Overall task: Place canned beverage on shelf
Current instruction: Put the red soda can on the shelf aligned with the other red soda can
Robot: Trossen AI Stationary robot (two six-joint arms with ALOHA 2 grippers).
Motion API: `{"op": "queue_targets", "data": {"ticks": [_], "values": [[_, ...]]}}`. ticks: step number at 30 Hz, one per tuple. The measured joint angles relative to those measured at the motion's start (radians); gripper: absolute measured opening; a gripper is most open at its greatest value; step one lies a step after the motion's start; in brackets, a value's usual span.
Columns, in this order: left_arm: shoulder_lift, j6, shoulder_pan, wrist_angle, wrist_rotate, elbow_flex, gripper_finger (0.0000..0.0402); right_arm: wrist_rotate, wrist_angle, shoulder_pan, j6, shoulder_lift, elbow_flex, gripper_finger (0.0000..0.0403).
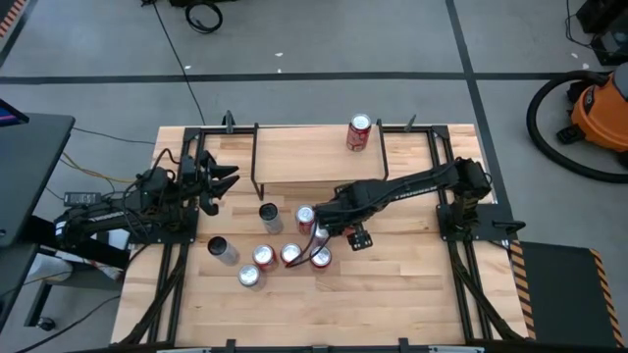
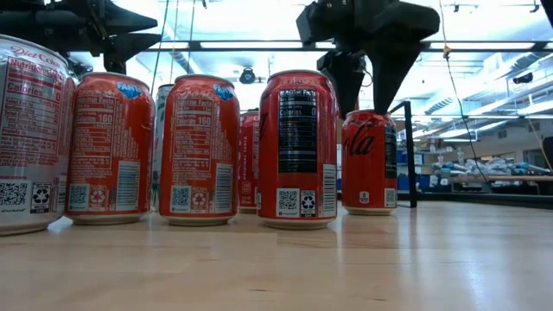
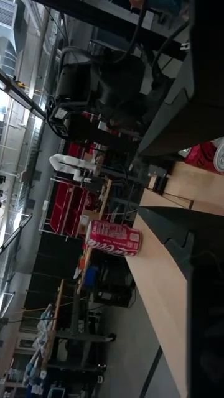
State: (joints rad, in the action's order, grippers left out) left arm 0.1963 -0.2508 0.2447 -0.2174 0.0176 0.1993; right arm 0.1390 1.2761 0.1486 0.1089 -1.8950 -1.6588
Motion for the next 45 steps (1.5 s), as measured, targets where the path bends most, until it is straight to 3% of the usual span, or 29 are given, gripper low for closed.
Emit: {"op": "queue_targets", "data": {"ticks": [17, 25, 33, 45], "values": [[0.0, 0.0, 0.0, -0.01, 0.0, 0.0, 0.0156, -0.062, -0.131, -0.02, 0.016, -0.003, 0.144, 0.0373], [0.0, 0.003, 0.0, -0.01, 0.0, 0.0, 0.0156, -0.114, -0.189, -0.043, -0.063, -0.003, 0.213, 0.0356], [0.0, 0.003, 0.0, -0.01, 0.0, 0.0, 0.0156, -0.133, -0.186, -0.047, -0.076, -0.003, 0.213, 0.0316], [0.0, 0.003, 0.0, -0.01, 0.0, 0.0, 0.0156, -0.118, -0.062, -0.085, -0.144, -0.005, 0.076, 0.0318]]}}
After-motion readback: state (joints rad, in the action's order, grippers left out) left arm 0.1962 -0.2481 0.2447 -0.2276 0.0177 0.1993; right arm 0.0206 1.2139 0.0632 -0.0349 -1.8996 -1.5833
